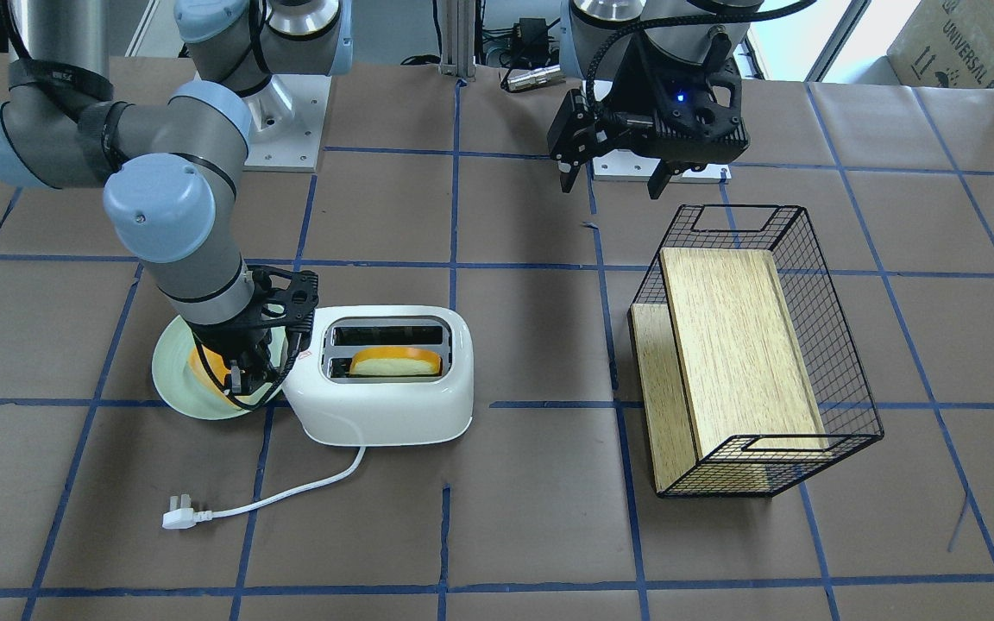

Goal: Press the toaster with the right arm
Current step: 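Lower the right gripper onto the toaster lever and press it down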

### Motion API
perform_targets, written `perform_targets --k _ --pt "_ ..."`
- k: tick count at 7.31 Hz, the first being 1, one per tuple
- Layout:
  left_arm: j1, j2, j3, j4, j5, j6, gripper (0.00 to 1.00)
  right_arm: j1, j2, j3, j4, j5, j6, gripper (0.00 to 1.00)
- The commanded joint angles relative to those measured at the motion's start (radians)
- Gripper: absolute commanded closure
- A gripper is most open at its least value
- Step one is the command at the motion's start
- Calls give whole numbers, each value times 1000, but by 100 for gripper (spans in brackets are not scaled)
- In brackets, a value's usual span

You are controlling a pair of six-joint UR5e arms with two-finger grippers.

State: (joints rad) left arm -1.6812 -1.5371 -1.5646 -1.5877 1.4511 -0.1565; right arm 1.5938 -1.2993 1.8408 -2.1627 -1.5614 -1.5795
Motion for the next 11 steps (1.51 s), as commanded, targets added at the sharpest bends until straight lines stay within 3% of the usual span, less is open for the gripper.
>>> perform_targets --k 1,9,11 --pt "0 0 0 0 0 0 0 0 11 0 -6 -2 -2 92" --pt "0 0 0 0 0 0 0 0 23 -1 -25 -3 4 92" --pt "0 0 0 0 0 0 0 -6 -1 -26 15 -2 16 92"
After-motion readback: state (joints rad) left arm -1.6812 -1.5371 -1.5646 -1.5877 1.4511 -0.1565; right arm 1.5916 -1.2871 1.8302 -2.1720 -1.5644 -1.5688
